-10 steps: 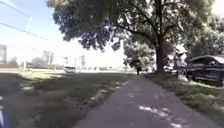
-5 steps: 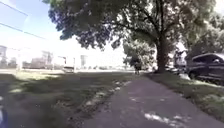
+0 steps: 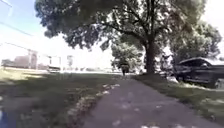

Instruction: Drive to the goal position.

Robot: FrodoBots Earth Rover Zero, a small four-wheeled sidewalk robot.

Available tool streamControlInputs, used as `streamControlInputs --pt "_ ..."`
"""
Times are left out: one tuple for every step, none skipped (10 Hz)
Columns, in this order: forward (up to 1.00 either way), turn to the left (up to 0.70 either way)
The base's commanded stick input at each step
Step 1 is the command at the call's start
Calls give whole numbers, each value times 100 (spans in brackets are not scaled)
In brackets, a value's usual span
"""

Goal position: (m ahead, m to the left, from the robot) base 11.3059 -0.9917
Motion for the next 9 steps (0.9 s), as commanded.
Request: streamControlInputs --pt "70 -35" --pt "70 -33" --pt "70 0" --pt "70 0" --pt "70 0" --pt "70 0" --pt "70 0" --pt "70 0" --pt "70 0"
